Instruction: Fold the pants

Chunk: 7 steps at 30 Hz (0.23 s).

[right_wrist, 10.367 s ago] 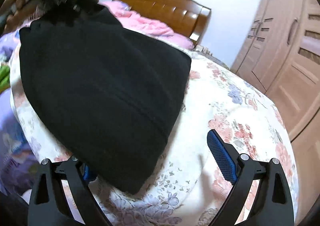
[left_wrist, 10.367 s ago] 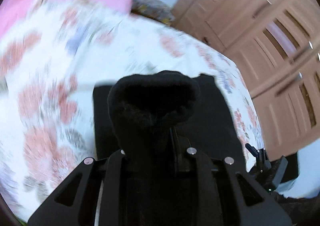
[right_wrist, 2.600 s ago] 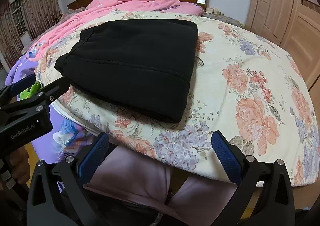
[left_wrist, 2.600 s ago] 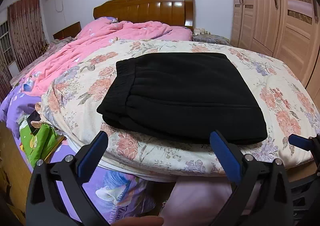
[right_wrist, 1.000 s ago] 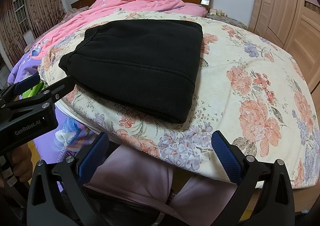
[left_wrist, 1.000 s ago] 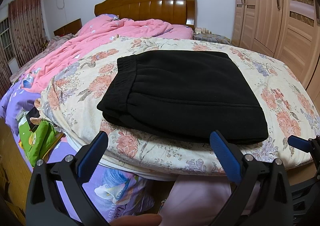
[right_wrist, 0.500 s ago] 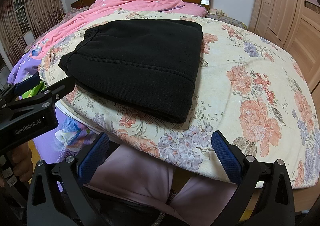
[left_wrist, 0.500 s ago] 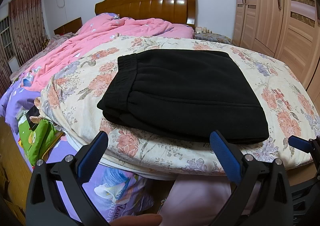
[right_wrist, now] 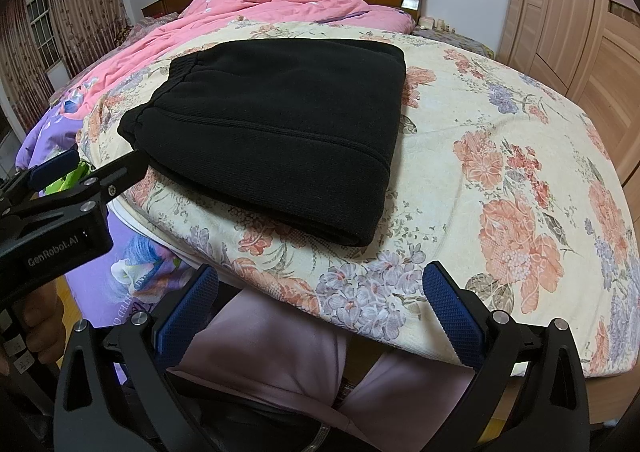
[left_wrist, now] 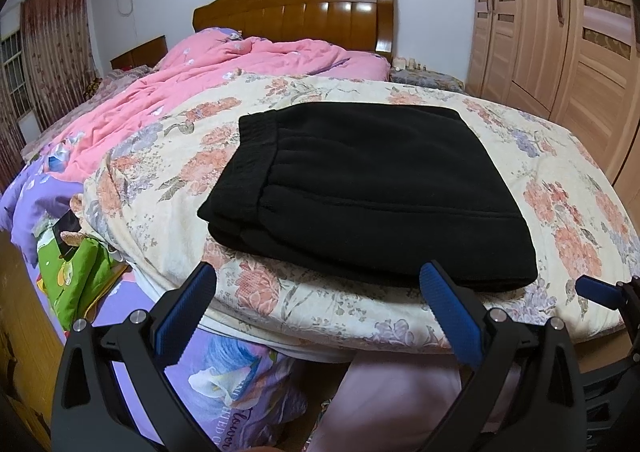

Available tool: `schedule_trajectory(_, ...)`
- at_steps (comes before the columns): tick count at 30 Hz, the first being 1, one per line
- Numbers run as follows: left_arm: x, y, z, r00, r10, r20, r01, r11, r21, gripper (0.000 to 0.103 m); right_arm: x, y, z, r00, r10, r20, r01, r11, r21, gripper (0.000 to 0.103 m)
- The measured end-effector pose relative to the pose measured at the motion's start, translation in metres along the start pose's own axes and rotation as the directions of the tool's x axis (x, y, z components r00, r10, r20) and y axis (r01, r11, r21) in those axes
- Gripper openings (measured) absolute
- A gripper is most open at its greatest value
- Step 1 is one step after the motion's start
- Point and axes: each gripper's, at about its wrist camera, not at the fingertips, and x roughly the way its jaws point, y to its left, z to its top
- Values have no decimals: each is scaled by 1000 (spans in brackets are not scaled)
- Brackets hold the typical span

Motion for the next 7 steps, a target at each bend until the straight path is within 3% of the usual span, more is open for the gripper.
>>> schedule_trajectory(7, 3, 0, 1, 1000, -17, -14, 17, 1000, -9, 102, 0, 0, 0, 1000, 1, 0, -1, 1000, 0, 99)
